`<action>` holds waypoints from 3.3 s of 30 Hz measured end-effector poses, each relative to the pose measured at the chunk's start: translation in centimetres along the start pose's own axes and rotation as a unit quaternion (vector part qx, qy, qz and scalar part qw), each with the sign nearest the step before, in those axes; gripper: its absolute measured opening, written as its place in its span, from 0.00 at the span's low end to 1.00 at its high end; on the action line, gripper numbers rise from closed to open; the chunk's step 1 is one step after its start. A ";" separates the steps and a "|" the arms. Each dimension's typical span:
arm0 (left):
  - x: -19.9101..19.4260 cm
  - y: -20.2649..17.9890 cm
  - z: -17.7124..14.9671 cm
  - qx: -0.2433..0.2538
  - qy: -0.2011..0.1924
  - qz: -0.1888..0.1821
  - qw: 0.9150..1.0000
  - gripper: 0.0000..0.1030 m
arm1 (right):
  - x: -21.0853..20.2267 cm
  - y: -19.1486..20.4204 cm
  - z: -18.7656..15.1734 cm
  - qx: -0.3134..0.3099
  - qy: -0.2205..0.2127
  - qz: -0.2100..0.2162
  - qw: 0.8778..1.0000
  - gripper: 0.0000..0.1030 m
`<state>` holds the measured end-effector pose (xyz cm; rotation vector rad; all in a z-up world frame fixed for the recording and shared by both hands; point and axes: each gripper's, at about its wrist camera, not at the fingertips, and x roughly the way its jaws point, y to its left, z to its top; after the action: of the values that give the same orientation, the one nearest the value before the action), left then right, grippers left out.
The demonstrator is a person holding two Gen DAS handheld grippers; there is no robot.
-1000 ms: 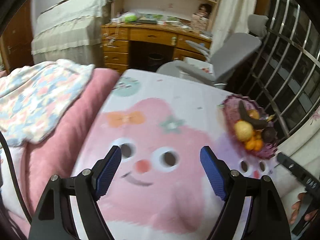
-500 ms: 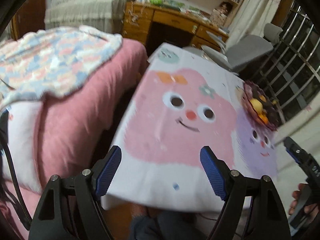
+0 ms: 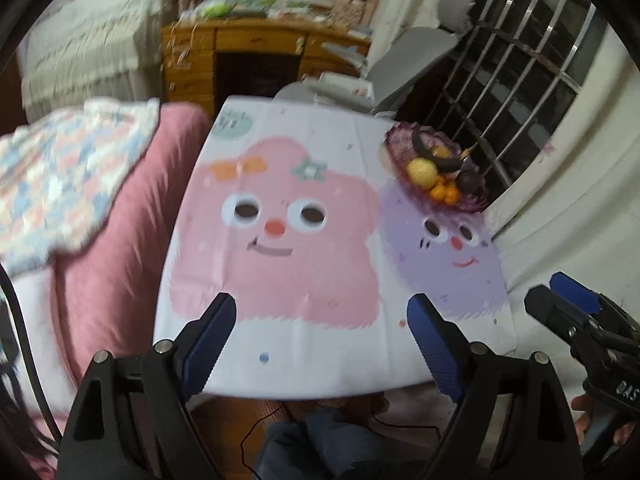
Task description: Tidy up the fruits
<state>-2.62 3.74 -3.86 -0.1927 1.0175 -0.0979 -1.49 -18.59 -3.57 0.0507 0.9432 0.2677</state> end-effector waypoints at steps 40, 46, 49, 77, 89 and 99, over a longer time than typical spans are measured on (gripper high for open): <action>-5.3 -5.9 0.3 -0.019 -0.051 0.121 0.991 0.99 | -4.3 -1.5 0.0 0.010 0.013 -0.014 1.000 0.94; -4.2 -6.0 0.3 -0.022 -0.030 0.116 0.993 0.99 | -3.9 -1.9 -0.2 0.017 0.030 -0.024 0.999 0.95; -3.5 -6.1 0.2 -0.022 -0.018 0.114 0.993 0.99 | -3.6 -2.2 -0.2 0.020 0.038 -0.028 0.999 0.95; -2.3 -6.4 0.2 -0.023 -0.002 0.121 0.992 0.99 | -2.4 -3.0 -0.5 0.028 0.060 -0.029 0.997 0.97; -2.3 -6.5 0.2 -0.022 -0.001 0.125 0.992 0.99 | -2.1 -3.8 -0.9 0.028 0.065 -0.029 0.997 0.98; -2.4 -6.6 -0.1 -0.024 0.000 0.131 0.991 0.99 | -2.1 -4.1 -1.0 0.026 0.067 -0.030 0.997 0.98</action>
<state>-3.87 -2.37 -0.58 -0.1024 1.0383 0.1650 -2.57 -23.17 -3.15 0.0533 1.0828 0.1932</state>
